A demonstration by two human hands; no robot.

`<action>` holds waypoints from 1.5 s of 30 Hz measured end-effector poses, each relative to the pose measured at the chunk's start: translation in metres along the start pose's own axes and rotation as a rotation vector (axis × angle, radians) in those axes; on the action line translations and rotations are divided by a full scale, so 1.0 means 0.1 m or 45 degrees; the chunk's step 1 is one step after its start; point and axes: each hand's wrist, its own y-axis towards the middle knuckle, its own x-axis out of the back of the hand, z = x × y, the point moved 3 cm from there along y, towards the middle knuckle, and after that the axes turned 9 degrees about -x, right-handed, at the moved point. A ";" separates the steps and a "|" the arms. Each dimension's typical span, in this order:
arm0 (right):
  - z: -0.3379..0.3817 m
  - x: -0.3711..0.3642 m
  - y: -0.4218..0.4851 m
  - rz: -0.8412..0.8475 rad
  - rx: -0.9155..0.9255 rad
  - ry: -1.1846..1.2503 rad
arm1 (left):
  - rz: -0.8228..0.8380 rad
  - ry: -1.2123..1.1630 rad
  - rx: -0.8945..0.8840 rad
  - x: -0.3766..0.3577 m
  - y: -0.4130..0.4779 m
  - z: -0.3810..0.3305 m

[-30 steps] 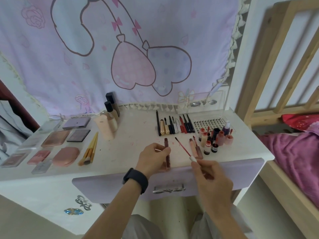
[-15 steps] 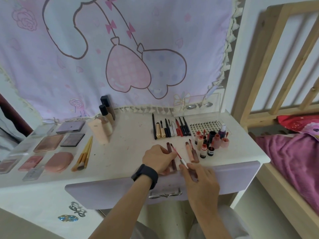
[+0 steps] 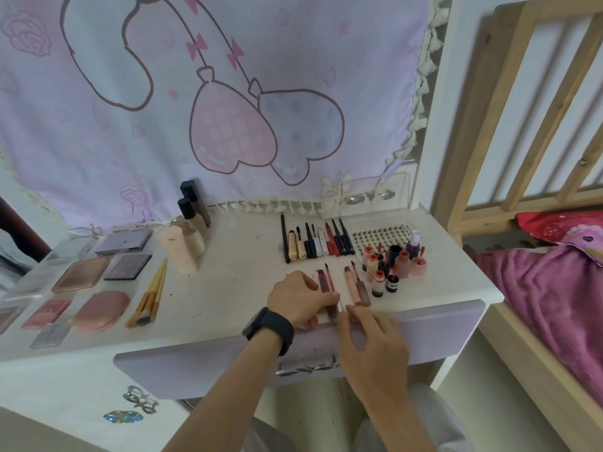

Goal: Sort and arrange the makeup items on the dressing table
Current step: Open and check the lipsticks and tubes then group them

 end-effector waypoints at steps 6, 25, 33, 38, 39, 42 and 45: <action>-0.02 0.03 0.02 0.043 0.053 -0.019 | 0.002 -0.219 0.044 -0.03 0.02 0.00; -0.06 0.08 0.05 0.057 0.096 -0.006 | -0.086 0.005 -0.085 -0.09 0.06 -0.04; -0.07 0.08 0.05 0.038 0.086 -0.001 | -0.029 0.039 -0.089 -0.10 -0.01 -0.06; -0.07 0.08 0.06 0.034 0.072 0.012 | -0.010 -0.001 -0.082 -0.13 0.00 -0.07; -0.07 0.08 0.06 0.034 0.071 0.010 | -0.010 0.003 -0.082 -0.13 0.00 -0.07; -0.06 0.09 0.06 0.038 0.068 0.012 | -0.005 0.002 -0.080 -0.13 0.01 -0.06; -0.06 0.09 0.06 0.047 0.069 0.018 | 0.000 -0.025 -0.086 -0.13 0.01 -0.06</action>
